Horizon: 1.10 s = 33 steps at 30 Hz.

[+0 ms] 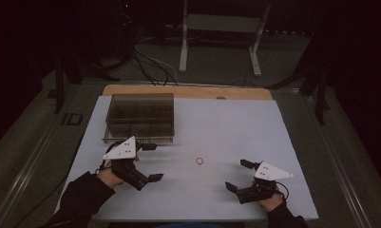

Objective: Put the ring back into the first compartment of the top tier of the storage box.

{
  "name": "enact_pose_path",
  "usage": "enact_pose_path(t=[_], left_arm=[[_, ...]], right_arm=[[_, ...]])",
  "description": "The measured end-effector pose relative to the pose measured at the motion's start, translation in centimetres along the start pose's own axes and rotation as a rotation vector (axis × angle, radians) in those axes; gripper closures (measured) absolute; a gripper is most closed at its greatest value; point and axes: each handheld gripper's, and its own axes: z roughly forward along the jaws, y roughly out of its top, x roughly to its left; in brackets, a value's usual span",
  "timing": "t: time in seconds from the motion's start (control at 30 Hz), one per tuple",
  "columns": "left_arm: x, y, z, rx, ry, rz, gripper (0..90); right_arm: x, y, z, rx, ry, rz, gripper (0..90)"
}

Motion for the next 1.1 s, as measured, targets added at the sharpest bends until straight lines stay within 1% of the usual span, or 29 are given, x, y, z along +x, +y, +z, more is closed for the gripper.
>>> enact_pose_path(t=[0.13,0.17,0.37,0.6,0.63,0.67,0.83,0.87,1.1], left_arm=[[0.0,0.4,0.9,0.004,-0.014,0.009,1.0],[0.0,0.4,0.9,0.004,-0.014,0.009,1.0],[-0.1,1.0,2.4,0.012,-0.039,0.019,1.0],[-0.1,1.4,4.0,0.024,-0.058,0.033,1.0],[-0.1,1.4,4.0,0.024,-0.058,0.033,1.0],[-0.1,1.6,4.6,0.024,-0.066,0.031,1.0],[0.0,1.7,5.4,0.025,-0.073,0.028,1.0],[0.0,1.7,5.9,0.027,-0.078,0.027,1.0],[0.0,1.9,7.6,0.038,-0.087,0.035,1.0]], right_arm=[[0.0,0.0,0.0,0.0,0.0,0.0,0.0],[0.0,0.0,0.0,0.0,0.0,0.0,0.0],[0.0,0.0,0.0,-0.001,-0.001,0.0,0.0],[0.0,0.0,-0.1,-0.001,0.003,0.0,0.0],[0.0,0.0,-0.1,-0.001,0.003,0.0,0.0],[0.0,0.0,0.0,-0.001,0.003,0.002,0.0],[0.0,0.0,-0.1,-0.002,0.004,0.001,0.0],[0.0,0.0,-0.1,-0.003,0.004,0.002,0.0],[0.1,0.0,0.0,-0.001,0.008,-0.001,0.0]])
